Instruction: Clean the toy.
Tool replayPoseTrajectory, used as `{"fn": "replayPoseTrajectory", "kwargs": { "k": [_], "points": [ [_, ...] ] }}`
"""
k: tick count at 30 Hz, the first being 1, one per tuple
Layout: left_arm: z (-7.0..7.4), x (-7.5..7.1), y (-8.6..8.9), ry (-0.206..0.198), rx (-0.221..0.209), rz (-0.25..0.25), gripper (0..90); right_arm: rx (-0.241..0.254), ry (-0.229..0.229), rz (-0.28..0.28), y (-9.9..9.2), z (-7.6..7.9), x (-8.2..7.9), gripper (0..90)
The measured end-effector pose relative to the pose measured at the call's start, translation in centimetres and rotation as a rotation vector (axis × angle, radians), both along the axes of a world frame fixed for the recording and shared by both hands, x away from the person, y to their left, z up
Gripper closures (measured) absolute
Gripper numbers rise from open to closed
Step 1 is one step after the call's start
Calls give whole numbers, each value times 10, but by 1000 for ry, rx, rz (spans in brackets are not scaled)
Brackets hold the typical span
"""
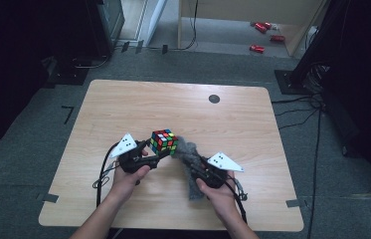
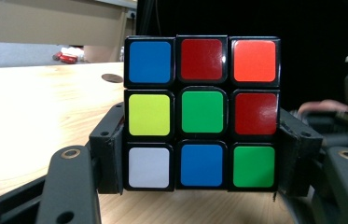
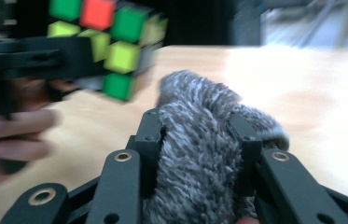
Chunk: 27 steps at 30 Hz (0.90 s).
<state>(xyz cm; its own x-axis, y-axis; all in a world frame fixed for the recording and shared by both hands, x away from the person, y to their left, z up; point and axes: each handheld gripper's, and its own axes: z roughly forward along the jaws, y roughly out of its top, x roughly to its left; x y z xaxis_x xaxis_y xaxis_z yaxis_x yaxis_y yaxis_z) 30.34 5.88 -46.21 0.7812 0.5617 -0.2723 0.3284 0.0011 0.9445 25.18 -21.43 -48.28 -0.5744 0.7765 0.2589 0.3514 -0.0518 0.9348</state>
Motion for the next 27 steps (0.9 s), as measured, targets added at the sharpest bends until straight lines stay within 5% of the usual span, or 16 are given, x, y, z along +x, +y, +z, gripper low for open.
{"fn": "replayPoseTrajectory", "kwargs": {
  "k": [4,6,13,20,23,27],
  "points": [
    [-1,2,2,11,6,9,347,-131,-82,-130,-26,11,9,637],
    [-2,2,1,19,13,10,347,-205,-80,-197,-41,11,14,631],
    [-7,5,-3,61,61,6,347,-277,111,-260,-71,-20,33,628],
    [-8,7,-3,76,77,-1,348,-314,146,-236,-69,-31,37,577],
    [-8,7,-3,84,81,-1,347,-308,102,-218,-70,-28,37,441],
    [-8,9,-1,97,75,-1,348,-322,-34,-181,-67,-15,32,325]
  ]
}}
